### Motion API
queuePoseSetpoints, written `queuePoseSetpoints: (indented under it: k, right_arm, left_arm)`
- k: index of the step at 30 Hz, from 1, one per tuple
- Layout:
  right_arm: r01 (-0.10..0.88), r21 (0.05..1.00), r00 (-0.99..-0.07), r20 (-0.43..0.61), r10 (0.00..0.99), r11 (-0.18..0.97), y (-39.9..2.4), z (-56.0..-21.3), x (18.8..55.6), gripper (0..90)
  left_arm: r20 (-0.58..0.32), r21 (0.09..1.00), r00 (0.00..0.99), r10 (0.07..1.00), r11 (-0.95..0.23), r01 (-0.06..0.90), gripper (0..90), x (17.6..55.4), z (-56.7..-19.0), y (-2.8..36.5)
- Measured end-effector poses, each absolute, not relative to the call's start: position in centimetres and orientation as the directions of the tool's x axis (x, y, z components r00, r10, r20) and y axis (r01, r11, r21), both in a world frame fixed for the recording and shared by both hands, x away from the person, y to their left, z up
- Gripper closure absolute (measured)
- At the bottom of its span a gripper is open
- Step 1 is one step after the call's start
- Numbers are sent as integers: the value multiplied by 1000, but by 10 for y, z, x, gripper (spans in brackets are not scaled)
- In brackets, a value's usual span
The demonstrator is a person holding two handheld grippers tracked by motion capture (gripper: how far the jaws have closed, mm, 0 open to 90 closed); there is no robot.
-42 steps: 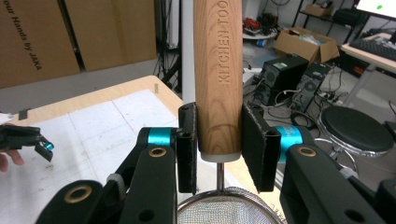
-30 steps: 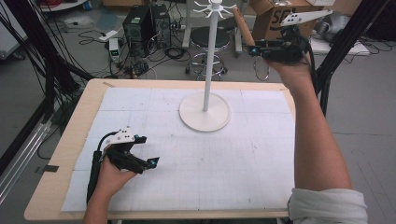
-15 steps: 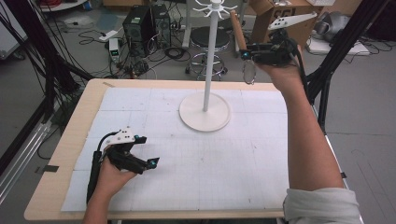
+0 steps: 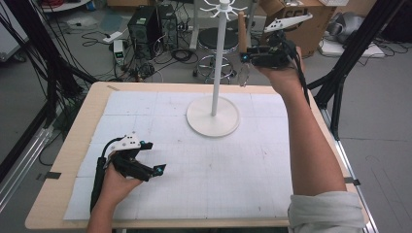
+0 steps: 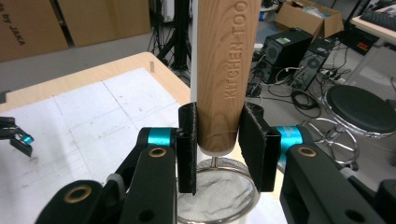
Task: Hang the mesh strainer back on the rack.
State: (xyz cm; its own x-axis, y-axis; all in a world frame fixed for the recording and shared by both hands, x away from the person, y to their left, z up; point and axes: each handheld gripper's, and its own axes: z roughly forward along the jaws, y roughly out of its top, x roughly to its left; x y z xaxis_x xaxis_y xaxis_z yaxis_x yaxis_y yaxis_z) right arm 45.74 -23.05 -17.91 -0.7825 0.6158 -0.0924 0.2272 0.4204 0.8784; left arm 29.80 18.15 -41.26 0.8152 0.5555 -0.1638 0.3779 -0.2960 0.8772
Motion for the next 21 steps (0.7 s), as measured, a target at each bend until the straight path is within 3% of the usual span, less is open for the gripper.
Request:
queuePoseSetpoints:
  k: [13,21]
  right_arm:
    - [238,856,-781,-113,615,460,-222,-175,460,665]
    - [229,860,-783,-115,611,456,-219,-176,457,485]
  left_arm:
    - [-162,876,815,556,-300,378,16,299,-413,182]
    - [-165,874,816,554,-301,381,16,298,-414,181]
